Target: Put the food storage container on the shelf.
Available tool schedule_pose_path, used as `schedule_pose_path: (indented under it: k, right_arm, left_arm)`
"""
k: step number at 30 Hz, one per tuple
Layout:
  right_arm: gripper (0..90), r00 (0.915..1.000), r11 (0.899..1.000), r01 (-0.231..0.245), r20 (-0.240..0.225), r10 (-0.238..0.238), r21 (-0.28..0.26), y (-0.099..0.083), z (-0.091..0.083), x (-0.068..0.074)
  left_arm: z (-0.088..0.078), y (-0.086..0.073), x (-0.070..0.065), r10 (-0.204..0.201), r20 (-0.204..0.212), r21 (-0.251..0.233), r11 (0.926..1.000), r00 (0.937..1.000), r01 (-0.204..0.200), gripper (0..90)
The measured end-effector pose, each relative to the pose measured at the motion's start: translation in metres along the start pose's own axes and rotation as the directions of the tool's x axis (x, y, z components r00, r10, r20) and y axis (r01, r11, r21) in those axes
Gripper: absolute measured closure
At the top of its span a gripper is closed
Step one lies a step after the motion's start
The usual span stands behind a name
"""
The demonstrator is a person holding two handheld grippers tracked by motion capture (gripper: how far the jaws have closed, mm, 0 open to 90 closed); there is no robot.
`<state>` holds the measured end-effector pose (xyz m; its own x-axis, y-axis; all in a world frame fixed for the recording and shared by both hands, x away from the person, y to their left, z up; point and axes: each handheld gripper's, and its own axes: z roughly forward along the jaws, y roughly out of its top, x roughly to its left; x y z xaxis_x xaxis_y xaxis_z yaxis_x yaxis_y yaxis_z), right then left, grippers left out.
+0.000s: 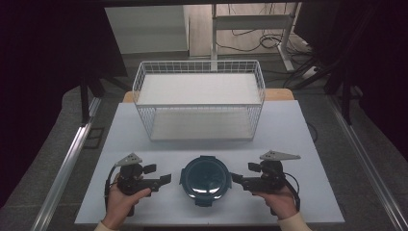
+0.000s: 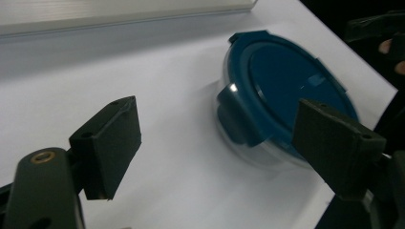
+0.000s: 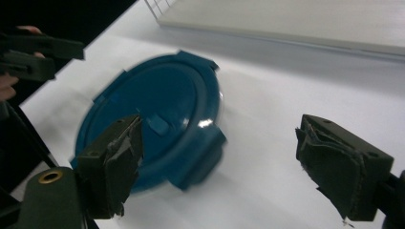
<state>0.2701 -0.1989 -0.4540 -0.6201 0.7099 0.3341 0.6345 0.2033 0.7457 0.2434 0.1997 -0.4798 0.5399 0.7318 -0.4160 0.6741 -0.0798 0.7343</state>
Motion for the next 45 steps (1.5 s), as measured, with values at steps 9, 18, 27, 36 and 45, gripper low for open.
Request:
schedule_pose_path:
  k: [9, 18, 27, 36, 45]
  right_arm:
    - [15.5, 0.9972, 0.998, -0.059, -0.044, 0.060, 0.024, 0.007, 0.021, 0.005]
    - [14.6, 0.9903, 0.990, -0.113, -0.071, 0.119, 0.085, -0.007, 0.037, 0.001]
    - [13.8, 0.9791, 0.977, -0.170, -0.091, 0.182, 0.126, -0.017, 0.052, 0.004]
    - [13.8, 0.9518, 0.955, -0.260, -0.128, 0.279, 0.146, -0.025, 0.061, 0.004]
    - [20.5, 0.9382, 0.943, -0.299, -0.135, 0.319, 0.147, -0.028, 0.064, 0.005]
  left_arm:
    - [0.022, 0.008, 0.000, -0.102, 0.085, 0.052, 0.9938, 0.9911, 0.098, 15.6]
    - [0.032, -0.002, 0.006, -0.169, 0.133, 0.102, 0.9824, 0.9765, 0.156, 13.7]
    - [0.050, -0.006, 0.012, -0.262, 0.205, 0.155, 0.9600, 0.9431, 0.233, 13.8]
    - [0.064, -0.009, 0.010, -0.288, 0.240, 0.195, 0.9498, 0.9272, 0.245, 15.5]
    - [0.071, -0.012, 0.000, -0.288, 0.264, 0.236, 0.9447, 0.9207, 0.227, 20.7]
